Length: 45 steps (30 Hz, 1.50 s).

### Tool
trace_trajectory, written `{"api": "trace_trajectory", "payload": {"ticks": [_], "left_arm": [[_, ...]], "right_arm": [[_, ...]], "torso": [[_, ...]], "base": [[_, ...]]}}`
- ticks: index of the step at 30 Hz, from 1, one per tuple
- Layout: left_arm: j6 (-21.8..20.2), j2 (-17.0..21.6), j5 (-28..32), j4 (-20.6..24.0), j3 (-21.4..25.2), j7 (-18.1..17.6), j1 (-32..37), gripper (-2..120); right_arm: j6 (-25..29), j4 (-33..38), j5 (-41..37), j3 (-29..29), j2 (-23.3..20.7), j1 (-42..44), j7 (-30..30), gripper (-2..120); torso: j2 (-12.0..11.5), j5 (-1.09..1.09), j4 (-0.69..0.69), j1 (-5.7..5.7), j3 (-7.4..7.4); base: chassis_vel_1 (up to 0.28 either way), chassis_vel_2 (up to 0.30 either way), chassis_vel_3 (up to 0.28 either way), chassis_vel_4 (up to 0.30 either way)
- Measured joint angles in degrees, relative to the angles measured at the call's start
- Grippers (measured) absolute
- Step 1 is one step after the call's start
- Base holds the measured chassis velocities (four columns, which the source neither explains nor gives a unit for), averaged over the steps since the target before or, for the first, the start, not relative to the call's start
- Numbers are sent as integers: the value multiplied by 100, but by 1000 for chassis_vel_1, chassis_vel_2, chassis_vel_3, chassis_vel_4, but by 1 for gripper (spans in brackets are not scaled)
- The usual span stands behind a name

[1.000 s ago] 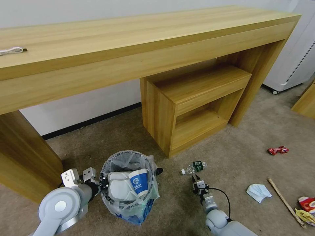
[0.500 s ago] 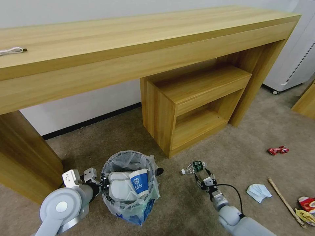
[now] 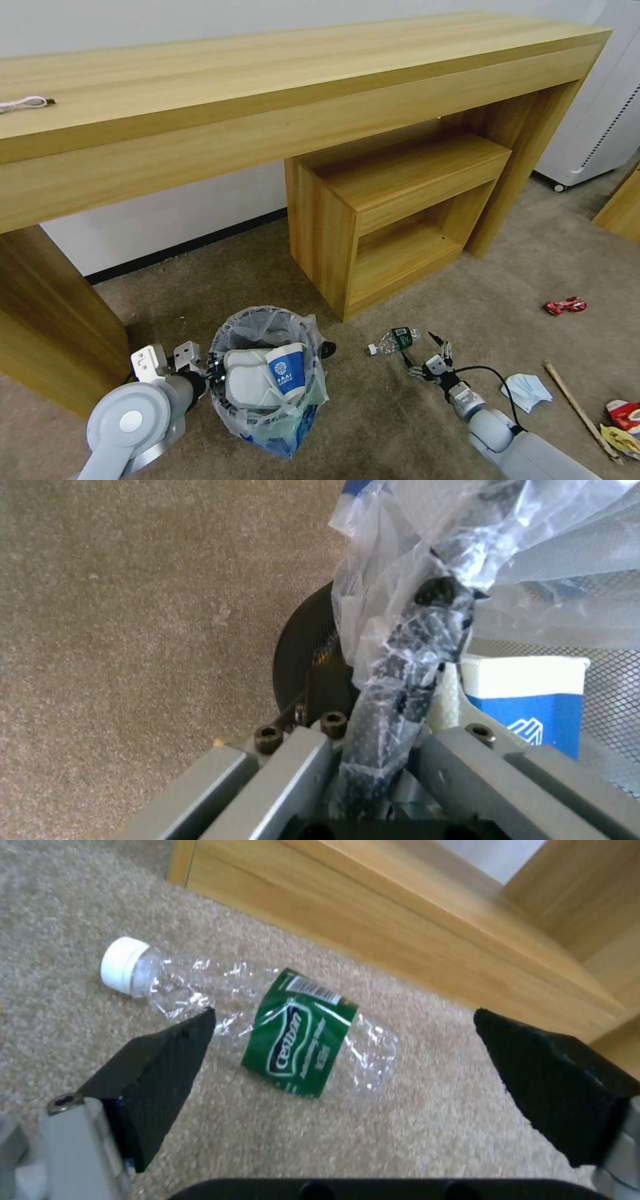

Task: Pick up the trash bin and place the garbage on the floor into it.

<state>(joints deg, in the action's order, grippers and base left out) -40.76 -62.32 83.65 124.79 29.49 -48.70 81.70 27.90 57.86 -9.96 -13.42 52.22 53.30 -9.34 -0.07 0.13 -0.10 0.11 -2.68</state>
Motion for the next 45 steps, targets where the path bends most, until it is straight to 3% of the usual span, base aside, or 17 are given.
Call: {"api": "trace_trajectory", "payload": {"ticks": [19, 23, 35, 45], "left_arm": [[12, -87, -14, -26, -10, -15, -65, 0], [13, -99, -33, -39, 2, -15, -55, 0], [14, -185, -100, -76, -7, -4, -105, 0], [14, -248, -169, -73, -6, 20, -87, 0]], "right_arm": [[764, -934, 70, -553, -25, -896, 946, 89], [1066, -1253, 121, -578, -27, -1087, 1409, 84], [1826, -1728, 299, -429, -165, -1313, 2636, 88], [1882, -1895, 297, -309, -208, -1473, 3425, 86]], "torso": [[0, -1, 0, 0, 0], [0, -1, 0, 0, 0], [0, 0, 0, 0, 0], [0, 0, 0, 0, 0]], "base": [[0, 0, 0, 0], [0, 0, 0, 0], [0, 0, 0, 0], [0, 0, 0, 0]]}}
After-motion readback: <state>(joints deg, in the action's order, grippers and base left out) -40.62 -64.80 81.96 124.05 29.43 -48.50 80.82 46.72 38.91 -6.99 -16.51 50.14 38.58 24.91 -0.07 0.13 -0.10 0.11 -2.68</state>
